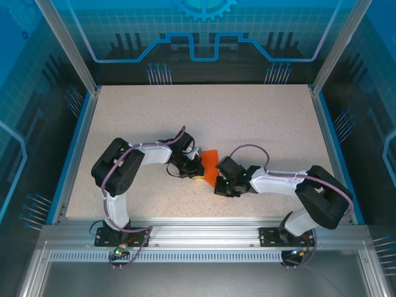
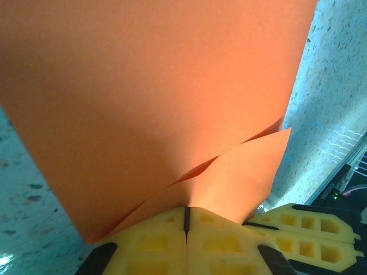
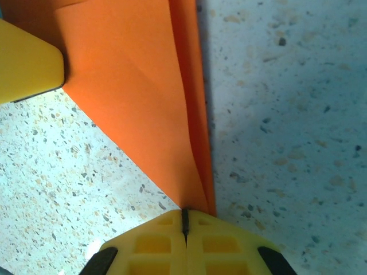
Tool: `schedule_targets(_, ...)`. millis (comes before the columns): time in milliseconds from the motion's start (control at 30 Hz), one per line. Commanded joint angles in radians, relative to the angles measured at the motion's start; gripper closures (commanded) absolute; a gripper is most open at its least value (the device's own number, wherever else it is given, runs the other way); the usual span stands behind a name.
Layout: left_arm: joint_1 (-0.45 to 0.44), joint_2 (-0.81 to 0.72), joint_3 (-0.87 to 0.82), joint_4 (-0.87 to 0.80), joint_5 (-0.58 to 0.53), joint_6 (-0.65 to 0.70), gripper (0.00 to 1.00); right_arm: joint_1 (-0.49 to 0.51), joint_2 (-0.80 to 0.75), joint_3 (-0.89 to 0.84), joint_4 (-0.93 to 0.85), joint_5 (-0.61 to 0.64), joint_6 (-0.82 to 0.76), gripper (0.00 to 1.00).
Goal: Fold a paper plane with a square sheet of paper (fold left side to right side)
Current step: Third fold the triangle at the center of the table.
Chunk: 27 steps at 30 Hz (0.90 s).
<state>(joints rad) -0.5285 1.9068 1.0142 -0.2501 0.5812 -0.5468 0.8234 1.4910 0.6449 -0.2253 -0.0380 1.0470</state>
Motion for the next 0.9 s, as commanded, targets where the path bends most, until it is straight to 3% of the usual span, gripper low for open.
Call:
schedule_targets(0,-0.002,0.052,-0.008,-0.074,-0.129,0.019,1.00,-0.012,0.004,-0.078,-0.196,-0.009,0.013,1.00)
schedule_targets(333,-0.002,0.047,-0.009,-0.066,-0.121,0.008,1.00,-0.035,-0.113,-0.077,-0.240,-0.031,-0.033,1.00)
schedule_targets(533,-0.007,0.043,0.000,-0.068,-0.120,0.004,1.00,-0.033,-0.218,-0.042,-0.131,-0.062,-0.112,0.99)
schedule_targets(867,-0.014,0.044,0.009,-0.070,-0.118,0.002,1.00,-0.038,-0.042,0.075,0.001,-0.092,-0.140,0.99)
